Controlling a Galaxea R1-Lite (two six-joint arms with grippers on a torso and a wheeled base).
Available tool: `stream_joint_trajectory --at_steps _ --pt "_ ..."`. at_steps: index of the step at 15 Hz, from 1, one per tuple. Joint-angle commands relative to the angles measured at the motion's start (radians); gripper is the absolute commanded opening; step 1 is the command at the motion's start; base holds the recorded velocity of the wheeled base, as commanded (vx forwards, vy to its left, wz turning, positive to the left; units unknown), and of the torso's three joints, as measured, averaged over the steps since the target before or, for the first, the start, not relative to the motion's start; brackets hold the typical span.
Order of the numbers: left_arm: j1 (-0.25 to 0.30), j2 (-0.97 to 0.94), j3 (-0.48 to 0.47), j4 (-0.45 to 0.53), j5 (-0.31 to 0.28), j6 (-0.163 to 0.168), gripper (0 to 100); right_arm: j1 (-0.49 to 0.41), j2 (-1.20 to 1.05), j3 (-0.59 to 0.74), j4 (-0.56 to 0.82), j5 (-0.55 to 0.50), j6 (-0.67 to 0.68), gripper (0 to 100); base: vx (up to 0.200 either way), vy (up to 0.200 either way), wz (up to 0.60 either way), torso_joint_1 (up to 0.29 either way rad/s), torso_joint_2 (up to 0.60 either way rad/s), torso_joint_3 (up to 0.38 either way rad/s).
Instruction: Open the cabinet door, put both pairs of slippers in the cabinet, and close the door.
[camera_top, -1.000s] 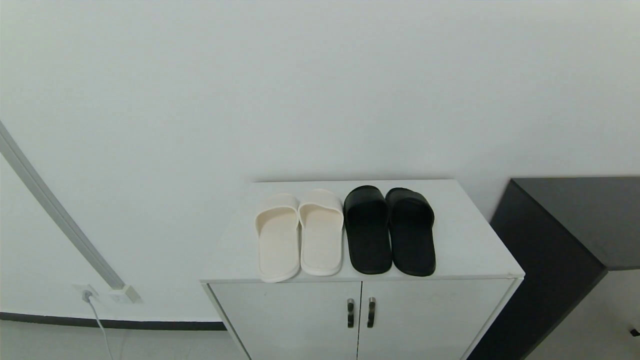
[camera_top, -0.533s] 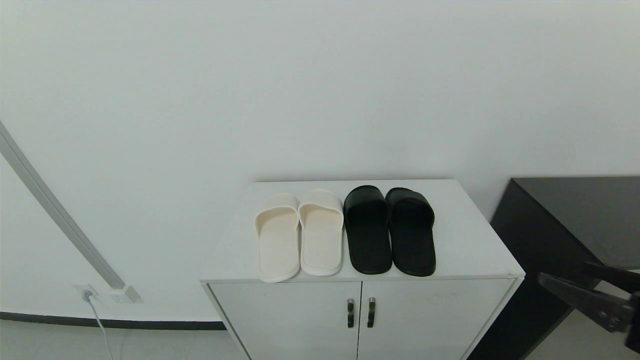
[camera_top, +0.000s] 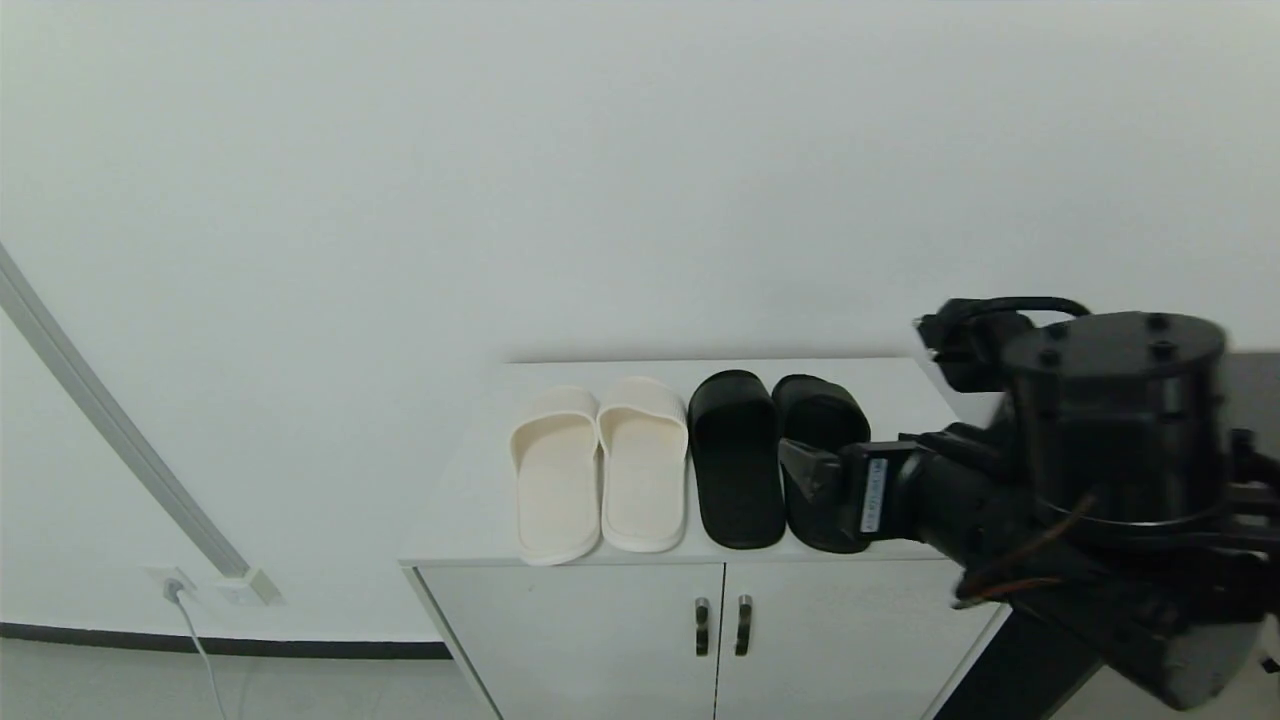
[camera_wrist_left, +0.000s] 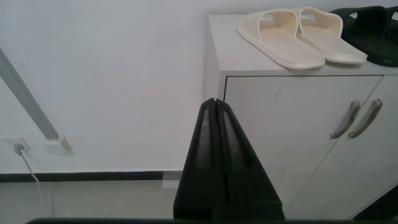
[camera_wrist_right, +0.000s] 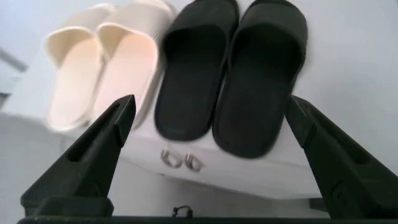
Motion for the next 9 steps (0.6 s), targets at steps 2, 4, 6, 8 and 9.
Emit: stream_joint_trajectory --at_steps 2,4,6,8,9 --pt "0.001 0.001 0.000 0.000 0.000 0.000 0 -0.033 0.289 -0.176 -0.002 -0.113 0.011 100 0.000 0.000 0.00 0.000 0.00 0.000" --pt "0.001 0.001 0.000 0.000 0.000 0.000 0 -0.084 0.370 -0.223 -0.026 -0.116 0.011 100 0.000 0.000 0.00 0.000 0.00 0.000" --pt "0.001 0.001 0.000 0.000 0.000 0.000 0 -0.125 0.450 -0.262 -0.083 -0.114 -0.003 100 0.000 0.000 0.00 0.000 0.00 0.000" --pt "0.001 0.001 0.000 0.000 0.000 0.000 0 -0.156 0.516 -0.311 -0.107 -0.114 -0.020 100 0.000 0.000 0.00 0.000 0.00 0.000" --pt "0.001 0.001 0.000 0.000 0.000 0.000 0 -0.167 0.544 -0.341 -0.115 -0.114 -0.026 100 0.000 0.000 0.00 0.000 0.00 0.000"
